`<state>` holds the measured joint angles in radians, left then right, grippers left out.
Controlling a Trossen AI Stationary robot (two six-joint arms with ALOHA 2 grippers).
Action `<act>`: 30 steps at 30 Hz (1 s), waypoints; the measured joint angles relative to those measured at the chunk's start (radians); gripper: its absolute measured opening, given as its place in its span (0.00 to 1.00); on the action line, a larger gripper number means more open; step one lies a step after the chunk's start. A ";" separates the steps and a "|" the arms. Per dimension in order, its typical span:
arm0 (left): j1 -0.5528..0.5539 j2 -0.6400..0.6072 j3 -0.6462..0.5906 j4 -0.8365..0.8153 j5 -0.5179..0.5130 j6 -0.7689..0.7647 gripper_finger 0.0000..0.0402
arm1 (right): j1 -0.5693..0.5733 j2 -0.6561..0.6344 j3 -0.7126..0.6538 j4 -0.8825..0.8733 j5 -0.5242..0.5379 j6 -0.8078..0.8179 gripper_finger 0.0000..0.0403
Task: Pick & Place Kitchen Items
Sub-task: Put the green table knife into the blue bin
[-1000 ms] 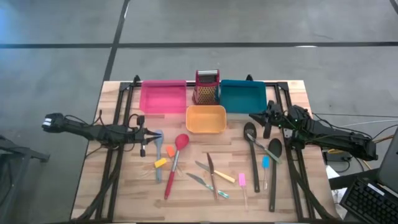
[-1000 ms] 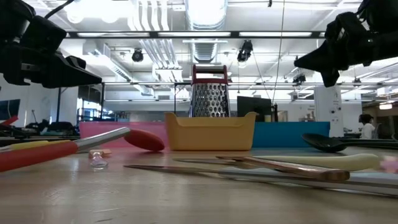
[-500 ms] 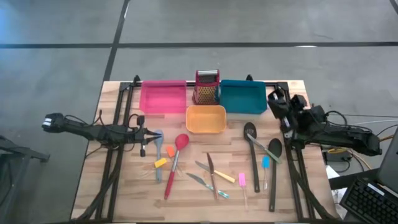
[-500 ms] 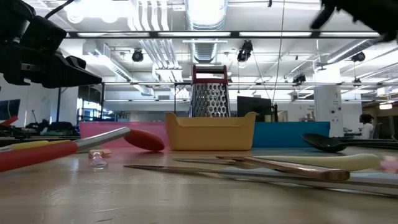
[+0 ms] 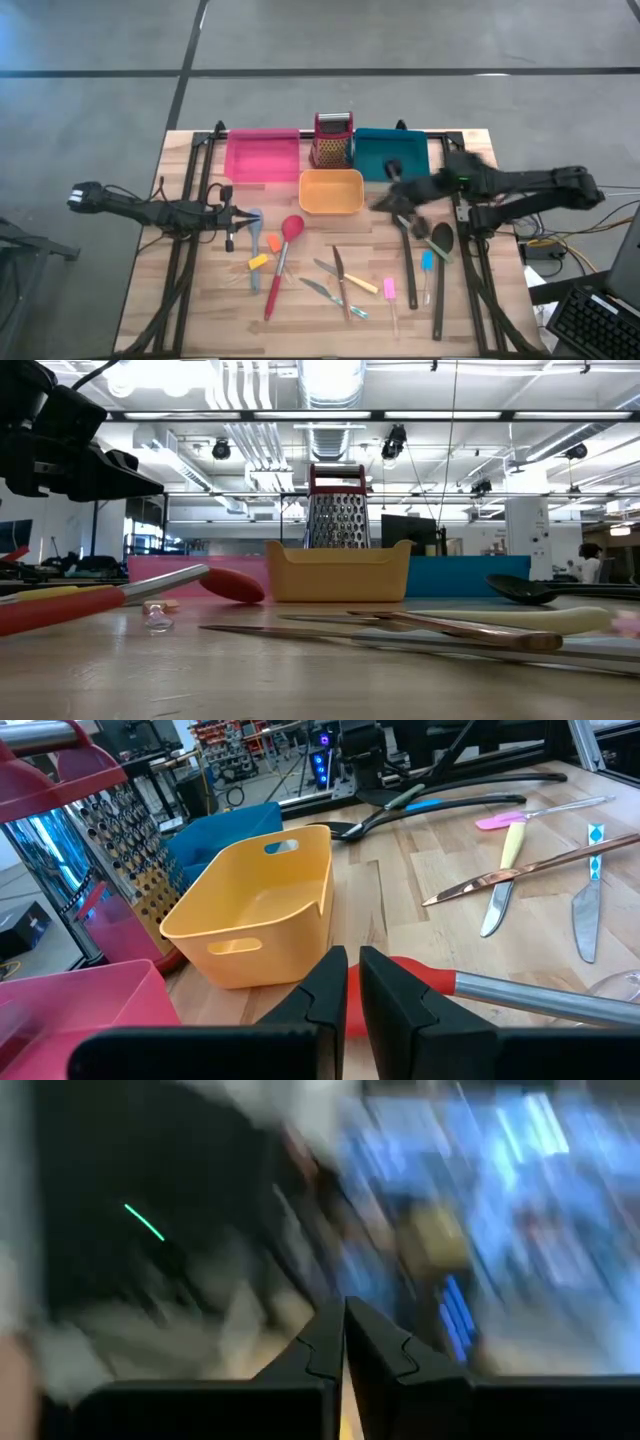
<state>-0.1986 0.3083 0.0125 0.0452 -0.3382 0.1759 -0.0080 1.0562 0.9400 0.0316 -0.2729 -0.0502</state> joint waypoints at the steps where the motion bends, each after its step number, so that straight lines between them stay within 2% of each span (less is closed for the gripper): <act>1: 0.000 0.000 0.000 0.000 0.000 0.000 0.09 | 0.007 0.037 0.062 -0.172 0.104 0.005 0.02; 3: -0.001 0.000 0.000 0.000 0.000 0.000 0.09 | 0.018 0.112 0.181 -0.486 0.276 0.070 0.02; 6: -0.001 0.000 0.000 0.000 0.000 0.000 0.09 | 0.039 0.198 0.317 -0.866 0.418 0.230 0.02; 9: -0.001 0.000 0.000 0.000 0.000 0.000 0.09 | 0.081 0.258 0.383 -1.123 0.484 0.383 0.02; 12: -0.001 0.000 0.000 0.000 0.000 0.000 0.09 | 0.134 0.288 0.409 -1.300 0.492 0.518 0.02; 15: -0.001 0.000 0.000 0.000 0.000 0.000 0.09 | 0.198 0.283 0.403 -1.385 0.502 0.636 0.02; 22: 0.000 0.000 0.000 0.000 0.000 0.000 0.09 | 0.342 0.215 0.345 -1.407 0.502 0.819 0.02; 30: 0.000 0.000 0.000 0.002 0.000 0.000 0.09 | 0.372 0.198 0.248 -1.408 0.504 0.867 0.02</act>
<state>-0.1989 0.3080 0.0127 0.0475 -0.3382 0.1759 0.3643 1.2537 1.1884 -1.3765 0.2315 0.8171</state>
